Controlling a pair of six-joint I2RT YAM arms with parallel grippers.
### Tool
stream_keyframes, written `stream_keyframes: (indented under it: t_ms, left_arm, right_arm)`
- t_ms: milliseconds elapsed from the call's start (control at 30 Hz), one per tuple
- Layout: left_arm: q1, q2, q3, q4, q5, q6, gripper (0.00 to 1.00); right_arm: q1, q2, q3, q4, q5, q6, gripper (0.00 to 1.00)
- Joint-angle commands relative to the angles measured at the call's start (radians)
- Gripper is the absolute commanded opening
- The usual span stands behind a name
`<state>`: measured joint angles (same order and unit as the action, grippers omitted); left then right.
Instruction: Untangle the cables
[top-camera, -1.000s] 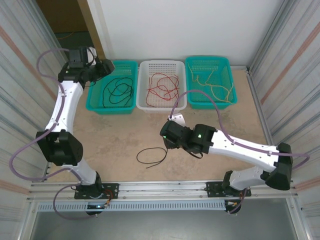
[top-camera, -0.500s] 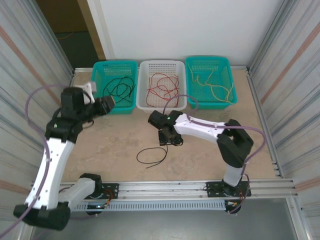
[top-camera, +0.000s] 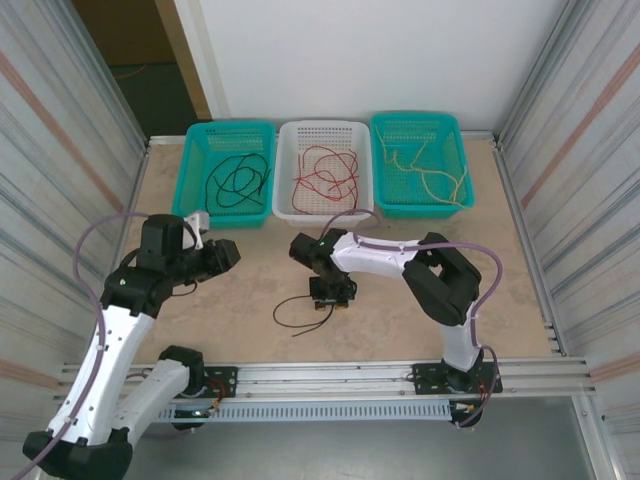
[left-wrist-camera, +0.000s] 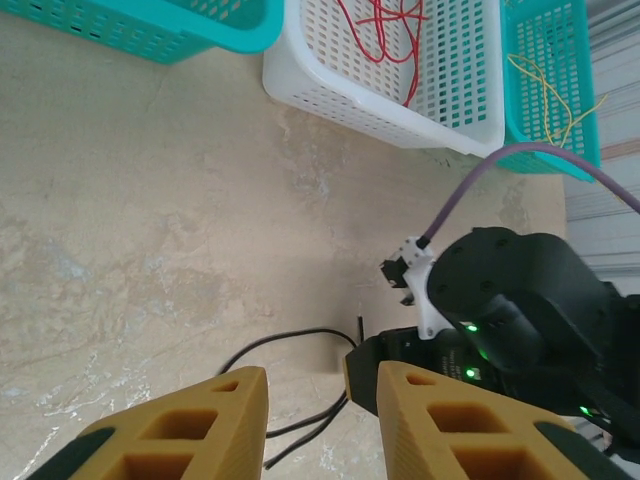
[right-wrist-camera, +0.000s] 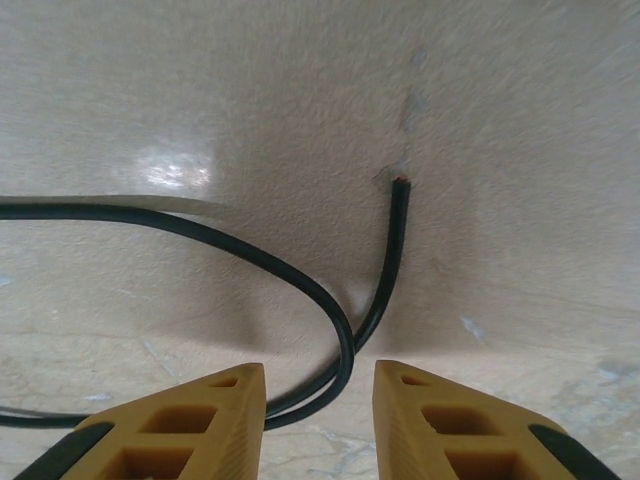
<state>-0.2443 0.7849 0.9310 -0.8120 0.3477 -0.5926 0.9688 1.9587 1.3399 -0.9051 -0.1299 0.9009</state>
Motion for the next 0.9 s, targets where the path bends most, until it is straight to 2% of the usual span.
stream_keyframes:
  t_ms: [0,100,167,300,533,700,867]
  left_arm:
    - [-0.006,-0.007,0.052,-0.026,0.031,-0.004,0.36]
    - [-0.007,-0.003,0.072,-0.050,0.027,0.003,0.36]
    - [-0.010,0.001,0.075,-0.052,0.028,0.004,0.37]
    - [-0.038,0.008,0.095,-0.050,0.037,0.023,0.41]
    - [-0.138,-0.061,0.058,0.068,0.115,0.063,0.54]
    - [-0.201,-0.090,0.086,0.115,0.158,0.117,0.60]
    - [-0.210,-0.106,0.149,0.087,0.181,0.169,0.67]
  right_arm:
    - [0.001,0.024,0.008,-0.013,-0.022,0.041,0.27]
    - [-0.002,0.029,0.018,-0.028,-0.002,0.049,0.13]
    - [-0.006,0.029,0.029,-0.038,0.015,0.049,0.00]
    - [0.021,-0.060,0.030,-0.047,0.100,0.057,0.00]
    - [0.162,-0.396,0.012,0.020,0.332,0.018,0.00]
    - [0.204,-0.558,0.039,0.132,0.394,-0.080,0.00]
    - [0.206,-0.657,0.061,0.207,0.436,-0.147,0.00]
